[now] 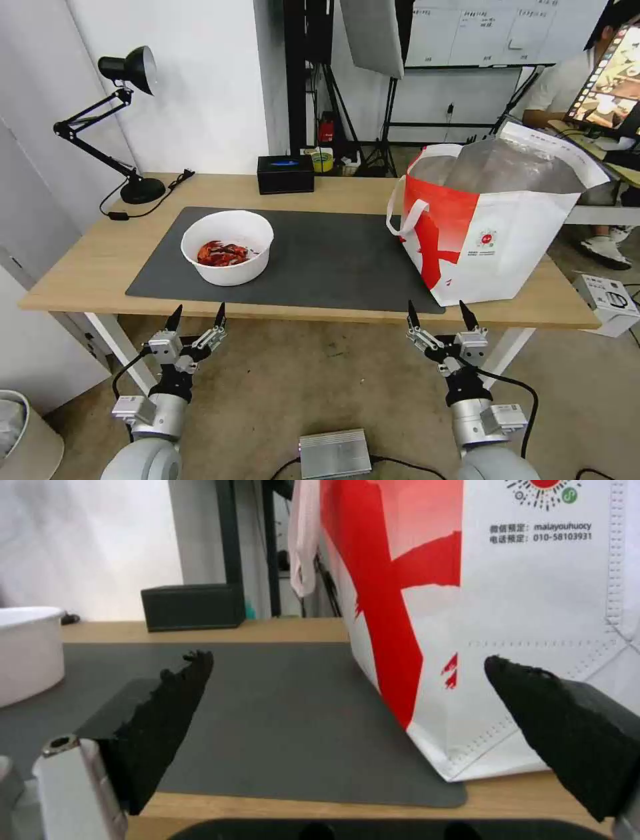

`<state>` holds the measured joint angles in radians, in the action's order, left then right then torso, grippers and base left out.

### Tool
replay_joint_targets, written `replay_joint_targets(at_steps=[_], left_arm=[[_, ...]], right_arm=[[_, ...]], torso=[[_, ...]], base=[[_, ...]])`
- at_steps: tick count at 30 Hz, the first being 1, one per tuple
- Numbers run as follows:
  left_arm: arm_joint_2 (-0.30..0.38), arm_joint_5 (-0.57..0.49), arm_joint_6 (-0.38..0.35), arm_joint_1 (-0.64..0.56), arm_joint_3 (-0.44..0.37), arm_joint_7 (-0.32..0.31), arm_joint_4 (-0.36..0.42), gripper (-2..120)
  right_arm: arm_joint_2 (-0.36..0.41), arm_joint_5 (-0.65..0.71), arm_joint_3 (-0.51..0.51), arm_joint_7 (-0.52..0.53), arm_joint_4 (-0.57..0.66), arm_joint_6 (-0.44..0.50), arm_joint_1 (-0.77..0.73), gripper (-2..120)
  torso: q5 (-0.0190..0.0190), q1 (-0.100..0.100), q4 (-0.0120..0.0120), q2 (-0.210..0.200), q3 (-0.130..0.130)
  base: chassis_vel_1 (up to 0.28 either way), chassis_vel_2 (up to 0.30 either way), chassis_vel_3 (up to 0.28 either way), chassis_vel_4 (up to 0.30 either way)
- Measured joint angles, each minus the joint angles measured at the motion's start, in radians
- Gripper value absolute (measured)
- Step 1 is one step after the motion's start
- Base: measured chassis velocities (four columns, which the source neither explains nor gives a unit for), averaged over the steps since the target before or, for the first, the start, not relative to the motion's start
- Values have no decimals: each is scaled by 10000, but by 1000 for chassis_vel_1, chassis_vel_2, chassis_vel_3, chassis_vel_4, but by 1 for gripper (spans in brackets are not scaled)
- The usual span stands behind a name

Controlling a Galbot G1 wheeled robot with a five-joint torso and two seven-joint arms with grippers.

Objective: Pick up the trash from the table and place it into the takeout bag.

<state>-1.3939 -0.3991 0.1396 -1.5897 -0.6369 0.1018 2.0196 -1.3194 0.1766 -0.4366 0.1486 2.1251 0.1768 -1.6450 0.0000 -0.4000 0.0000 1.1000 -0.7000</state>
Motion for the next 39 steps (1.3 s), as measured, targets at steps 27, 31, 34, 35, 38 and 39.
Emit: replay_joint_targets(at_steps=[27, 31, 34, 35, 38, 39], left_arm=[[2595, -1501, -3204, 2777, -25, -2569, 679, 100], [3467, -1815, -3688, 3768, 449, -2951, 41, 100], [3949, -2156, -4109, 4413, 838, -3170, -337, 100], [4195, -2308, -4296, 4750, 1080, -3219, -533, 100], [4614, -2617, -4596, 5380, 1544, -3333, -887, 100], [4815, -2801, -4860, 5726, 1783, -3381, -1046, 100]], right_arm=[[4, -4, -10, 1, -16, -5, 18, 100], [5, -2, -10, 1, -16, -5, 22, 100], [5, 1, -11, 1, -16, -3, 22, 100], [6, 2, -11, 0, -16, -3, 22, 100], [5, 3, -10, -1, -16, -1, 21, 100], [6, 5, -11, -1, -17, -1, 21, 100]], torso=[[-3, 0, 2, 0, -1], [-2, 0, -3, -1, 0], [1, -1, -1, -1, -1], [-2, -1, -1, -1, -1], [-2, 0, 1, -2, -1], [-1, 0, 0, -2, -1]], base=[[0, 0, 0, 0], [0, 0, 0, 0], [0, 0, 0, 0], [0, 0, 0, 0], [0, 0, 0, 0], [0, 0, 0, 0]])
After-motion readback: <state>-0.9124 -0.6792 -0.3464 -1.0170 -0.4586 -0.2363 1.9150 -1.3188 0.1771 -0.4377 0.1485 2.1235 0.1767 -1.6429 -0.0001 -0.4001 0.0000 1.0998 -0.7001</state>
